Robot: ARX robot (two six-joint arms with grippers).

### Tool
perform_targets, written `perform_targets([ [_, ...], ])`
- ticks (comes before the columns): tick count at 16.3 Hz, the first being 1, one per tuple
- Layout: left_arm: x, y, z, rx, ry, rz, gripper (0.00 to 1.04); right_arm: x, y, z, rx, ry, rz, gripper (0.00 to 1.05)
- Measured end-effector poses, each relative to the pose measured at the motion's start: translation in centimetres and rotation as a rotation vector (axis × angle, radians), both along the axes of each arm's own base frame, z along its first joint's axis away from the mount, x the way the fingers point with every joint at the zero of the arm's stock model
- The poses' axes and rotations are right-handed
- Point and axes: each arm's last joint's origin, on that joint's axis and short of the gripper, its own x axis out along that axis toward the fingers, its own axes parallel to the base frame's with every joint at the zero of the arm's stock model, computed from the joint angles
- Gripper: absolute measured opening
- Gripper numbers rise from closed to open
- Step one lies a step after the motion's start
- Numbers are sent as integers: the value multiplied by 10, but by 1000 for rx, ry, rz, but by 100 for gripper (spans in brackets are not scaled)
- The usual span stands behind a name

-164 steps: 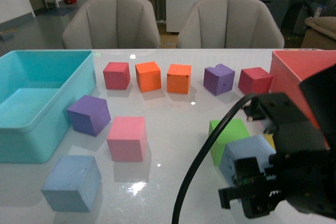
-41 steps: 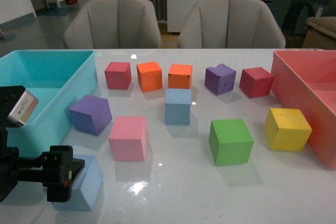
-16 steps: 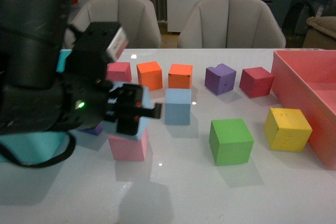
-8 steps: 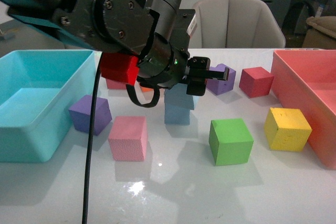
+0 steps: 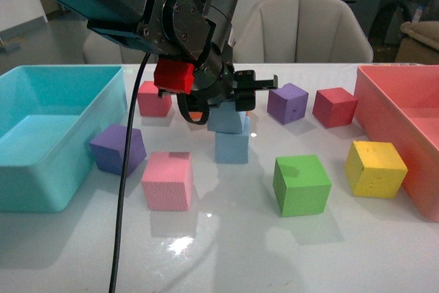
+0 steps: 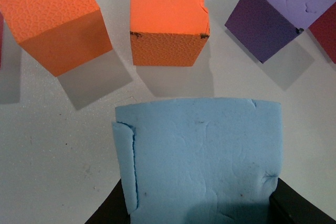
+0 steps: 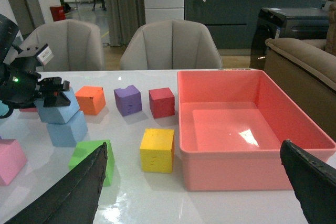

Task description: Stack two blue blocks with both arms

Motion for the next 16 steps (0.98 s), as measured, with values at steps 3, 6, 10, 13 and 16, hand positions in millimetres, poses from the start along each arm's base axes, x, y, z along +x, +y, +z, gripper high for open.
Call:
perform_targets([
  [3, -1, -2, -2, 1, 2, 2, 42, 0, 0, 0, 0, 0, 0, 98],
  [6, -1, -6, 0, -4, -22, -7, 58, 0, 0, 0, 0, 0, 0, 98],
  [10, -2, -10, 0, 30, -57, -27, 99, 0, 0, 0, 0, 0, 0, 98],
  [13, -5, -7, -5, 62, -67, -35, 98, 0, 0, 0, 0, 0, 0, 98],
  [16, -13, -3, 6, 73, -121, -40, 98, 0, 0, 0, 0, 0, 0, 98],
])
